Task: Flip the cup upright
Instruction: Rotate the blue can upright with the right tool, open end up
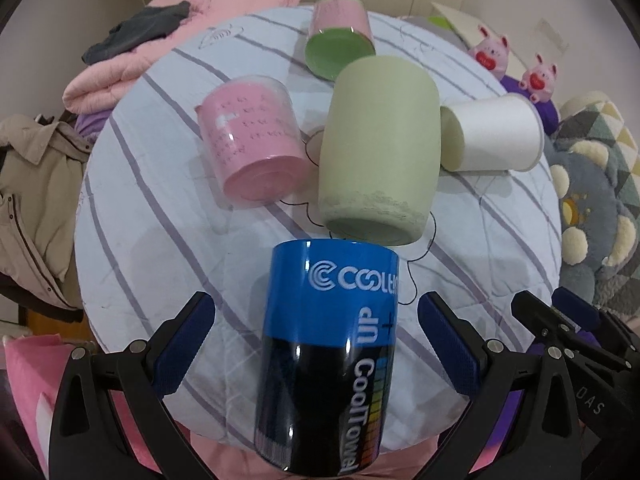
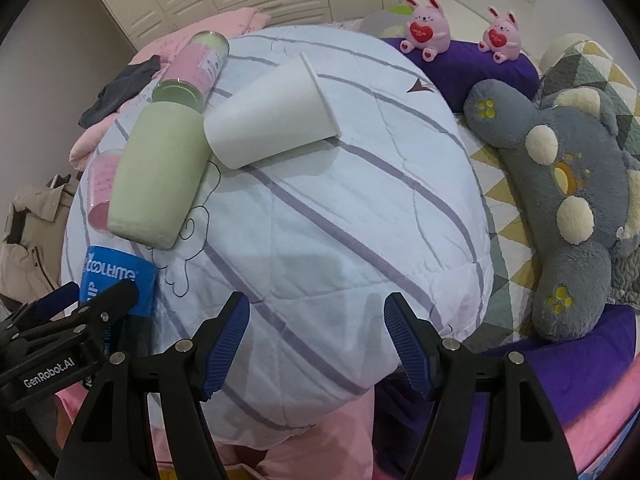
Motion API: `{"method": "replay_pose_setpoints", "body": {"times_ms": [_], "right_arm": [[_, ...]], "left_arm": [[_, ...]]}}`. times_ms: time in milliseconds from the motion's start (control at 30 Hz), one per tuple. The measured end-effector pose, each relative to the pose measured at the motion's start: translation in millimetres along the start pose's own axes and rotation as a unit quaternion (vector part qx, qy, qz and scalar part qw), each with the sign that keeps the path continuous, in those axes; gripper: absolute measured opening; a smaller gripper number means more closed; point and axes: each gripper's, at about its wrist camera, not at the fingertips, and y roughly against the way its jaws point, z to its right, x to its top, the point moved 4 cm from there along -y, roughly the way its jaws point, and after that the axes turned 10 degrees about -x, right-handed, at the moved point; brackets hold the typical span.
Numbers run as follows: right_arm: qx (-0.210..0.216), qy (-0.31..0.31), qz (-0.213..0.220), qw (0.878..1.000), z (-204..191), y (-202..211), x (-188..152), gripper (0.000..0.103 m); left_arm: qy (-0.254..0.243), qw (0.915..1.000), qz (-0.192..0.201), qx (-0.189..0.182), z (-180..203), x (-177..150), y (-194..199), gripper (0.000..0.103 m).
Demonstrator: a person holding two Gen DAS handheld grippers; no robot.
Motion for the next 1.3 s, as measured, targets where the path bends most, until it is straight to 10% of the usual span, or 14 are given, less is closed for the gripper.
{"method": "replay_pose_setpoints", "body": {"times_ms": [267,400,1300], "right_arm": [[0.011,0.005,-0.009,1.0,2.7,-9.5,6.1,0.071],[0.014,-0.001,-0.016,1.0,5.6,-14.7,8.2,0.071],[0.011,0.011,-0.003,1.0,-1.0,-0.7,8.8,0.071]], "left_arm": [[0.029,0.9986,-0.044,0.004,-2.6,3.1,-19.0,0.1],[0.037,0.9964,-0.075,0.011,-5.9,-1.9,-28.6,0.068],[0.017,0.9997,0.01,-0.014,4.6,15.7,22.4,0.068]]}}
